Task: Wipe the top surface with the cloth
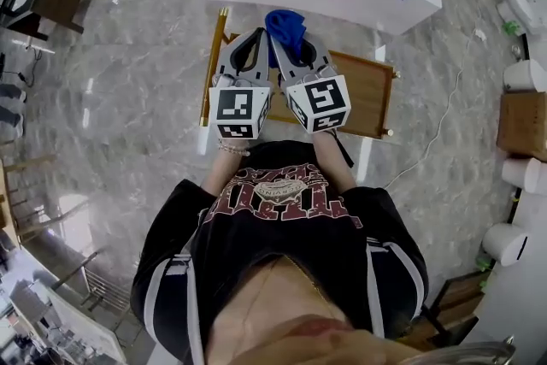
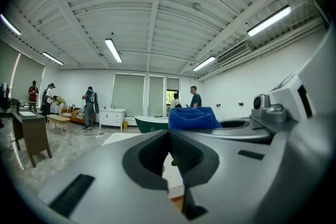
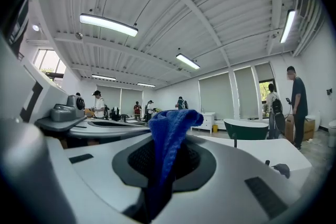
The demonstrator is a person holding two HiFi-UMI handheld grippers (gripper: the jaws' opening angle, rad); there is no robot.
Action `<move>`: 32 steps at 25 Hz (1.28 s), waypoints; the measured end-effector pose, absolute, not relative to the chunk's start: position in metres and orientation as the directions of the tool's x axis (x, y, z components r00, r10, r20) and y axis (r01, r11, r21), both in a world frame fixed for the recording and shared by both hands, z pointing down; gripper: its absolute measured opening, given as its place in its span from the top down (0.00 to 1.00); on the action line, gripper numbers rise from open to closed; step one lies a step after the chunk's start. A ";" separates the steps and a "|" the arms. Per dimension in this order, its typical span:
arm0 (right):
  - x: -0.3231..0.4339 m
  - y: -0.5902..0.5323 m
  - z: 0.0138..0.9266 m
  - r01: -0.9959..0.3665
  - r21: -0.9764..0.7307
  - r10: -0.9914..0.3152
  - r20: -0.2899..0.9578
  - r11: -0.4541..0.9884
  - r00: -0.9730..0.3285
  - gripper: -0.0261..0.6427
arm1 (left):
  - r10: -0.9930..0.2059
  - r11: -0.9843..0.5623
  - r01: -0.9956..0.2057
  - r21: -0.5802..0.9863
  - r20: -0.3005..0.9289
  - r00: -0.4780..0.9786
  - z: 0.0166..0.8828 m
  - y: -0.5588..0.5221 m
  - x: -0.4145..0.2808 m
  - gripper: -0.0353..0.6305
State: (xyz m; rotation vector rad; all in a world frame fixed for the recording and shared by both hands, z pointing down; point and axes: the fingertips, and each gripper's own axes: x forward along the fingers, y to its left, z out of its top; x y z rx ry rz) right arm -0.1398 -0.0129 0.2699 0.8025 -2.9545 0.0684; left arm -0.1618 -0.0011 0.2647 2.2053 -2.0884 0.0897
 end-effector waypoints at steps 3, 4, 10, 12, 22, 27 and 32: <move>-0.157 -0.024 0.276 -0.531 -0.028 -0.527 0.098 0.847 -0.844 0.88 | -0.988 -0.077 -0.996 0.038 0.129 0.081 0.273 -0.012 -0.181 0.87; -0.162 -0.027 0.279 -0.540 -0.030 -0.534 0.102 0.841 -0.839 0.88 | -0.987 -0.086 -0.996 0.038 0.135 0.091 0.277 -0.015 -0.186 0.87; -0.187 -0.039 0.297 -0.586 -0.034 -0.576 0.143 0.810 -0.805 0.88 | -0.975 -0.140 -0.989 0.048 0.168 0.146 0.297 -0.028 -0.209 0.87; -0.191 -0.042 0.305 -0.597 -0.033 -0.586 0.161 0.801 -0.794 0.88 | -0.971 -0.153 -0.986 0.060 0.177 0.161 0.304 -0.030 -0.215 0.87; -0.213 -0.056 0.350 -0.604 -0.057 -0.574 0.255 0.795 -0.778 0.88 | -0.952 -0.139 -0.985 0.105 0.259 0.162 0.356 -0.034 -0.238 0.87; -0.223 -0.067 0.382 -0.572 -0.099 -0.519 0.317 0.814 -0.794 0.88 | -0.942 -0.074 -0.988 0.139 0.316 0.115 0.390 -0.037 -0.248 0.87; -0.232 -0.077 0.424 -0.538 -0.132 -0.456 0.389 0.832 -0.800 0.88 | -0.919 -0.023 -0.986 0.164 0.386 0.086 0.432 -0.042 -0.249 0.87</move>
